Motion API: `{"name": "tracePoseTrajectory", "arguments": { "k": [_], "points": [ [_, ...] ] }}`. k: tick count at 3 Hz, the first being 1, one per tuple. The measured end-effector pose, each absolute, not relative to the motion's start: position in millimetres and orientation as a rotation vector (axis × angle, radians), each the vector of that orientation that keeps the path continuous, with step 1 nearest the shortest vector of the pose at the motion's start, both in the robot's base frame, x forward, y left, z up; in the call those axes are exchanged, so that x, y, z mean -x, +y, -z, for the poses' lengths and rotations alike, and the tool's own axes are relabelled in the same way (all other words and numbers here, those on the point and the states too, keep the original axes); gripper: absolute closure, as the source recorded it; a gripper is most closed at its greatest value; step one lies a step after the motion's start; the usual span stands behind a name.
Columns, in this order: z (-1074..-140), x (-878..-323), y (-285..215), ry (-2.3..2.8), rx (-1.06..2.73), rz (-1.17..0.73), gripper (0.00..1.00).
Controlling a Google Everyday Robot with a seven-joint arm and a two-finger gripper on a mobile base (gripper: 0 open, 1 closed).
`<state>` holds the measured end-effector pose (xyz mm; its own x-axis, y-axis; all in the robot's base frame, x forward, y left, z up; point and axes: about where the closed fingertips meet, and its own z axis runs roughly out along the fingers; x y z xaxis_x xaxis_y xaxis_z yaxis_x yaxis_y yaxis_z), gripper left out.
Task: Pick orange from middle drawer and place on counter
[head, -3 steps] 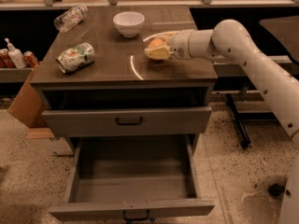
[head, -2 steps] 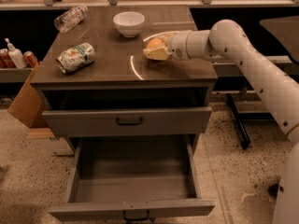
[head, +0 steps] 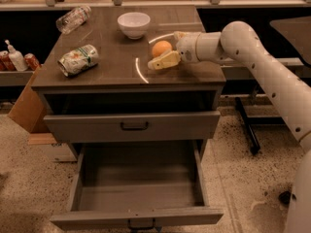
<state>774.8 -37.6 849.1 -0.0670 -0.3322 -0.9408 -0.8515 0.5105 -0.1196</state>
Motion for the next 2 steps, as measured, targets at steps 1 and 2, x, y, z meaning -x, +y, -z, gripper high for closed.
{"name": "tracePoseTrajectory", "arguments": {
  "k": [1,2],
  "points": [
    [-870.5,-765.4,-58.0,1.594,0.985,-0.571,0.0],
    [-886.2,-748.0,-94.1,1.567,0.927,-0.541,0.0]
  ]
}}
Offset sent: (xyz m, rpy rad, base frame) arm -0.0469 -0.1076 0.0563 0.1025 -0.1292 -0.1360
